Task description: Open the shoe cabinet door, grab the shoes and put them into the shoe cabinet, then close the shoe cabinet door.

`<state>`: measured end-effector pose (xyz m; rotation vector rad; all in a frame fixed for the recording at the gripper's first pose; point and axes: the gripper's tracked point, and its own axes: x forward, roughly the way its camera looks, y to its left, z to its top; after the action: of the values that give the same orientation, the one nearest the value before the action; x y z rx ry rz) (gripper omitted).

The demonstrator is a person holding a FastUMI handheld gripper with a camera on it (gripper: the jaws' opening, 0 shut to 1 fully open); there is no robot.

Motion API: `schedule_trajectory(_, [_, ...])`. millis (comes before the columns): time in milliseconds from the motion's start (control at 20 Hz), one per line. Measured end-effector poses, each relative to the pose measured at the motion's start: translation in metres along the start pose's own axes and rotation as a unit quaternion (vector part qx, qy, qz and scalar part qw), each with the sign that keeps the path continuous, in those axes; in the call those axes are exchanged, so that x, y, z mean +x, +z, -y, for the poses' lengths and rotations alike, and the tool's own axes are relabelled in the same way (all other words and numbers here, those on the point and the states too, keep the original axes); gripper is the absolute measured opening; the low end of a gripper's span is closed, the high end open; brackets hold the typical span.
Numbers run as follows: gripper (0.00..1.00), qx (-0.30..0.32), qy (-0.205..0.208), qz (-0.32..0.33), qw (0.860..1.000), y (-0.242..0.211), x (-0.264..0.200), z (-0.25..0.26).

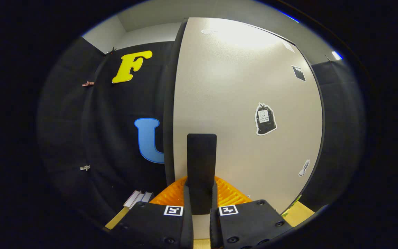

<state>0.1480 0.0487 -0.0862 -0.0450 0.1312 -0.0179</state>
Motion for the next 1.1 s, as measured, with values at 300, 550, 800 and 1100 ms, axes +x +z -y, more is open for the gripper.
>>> schedule_trajectory(300, [0.23,0.009,0.047,-0.001,0.999,0.002,-0.041,0.01])
schedule_trajectory(550, [0.22,0.012,0.087,-0.01,0.996,0.002,-0.078,0.023])
schedule_trajectory(800, [0.22,0.015,0.126,-0.015,0.992,0.002,-0.106,0.037])
schedule_trajectory(1100, [0.22,0.027,0.16,-0.018,0.987,0.008,-0.132,0.059])
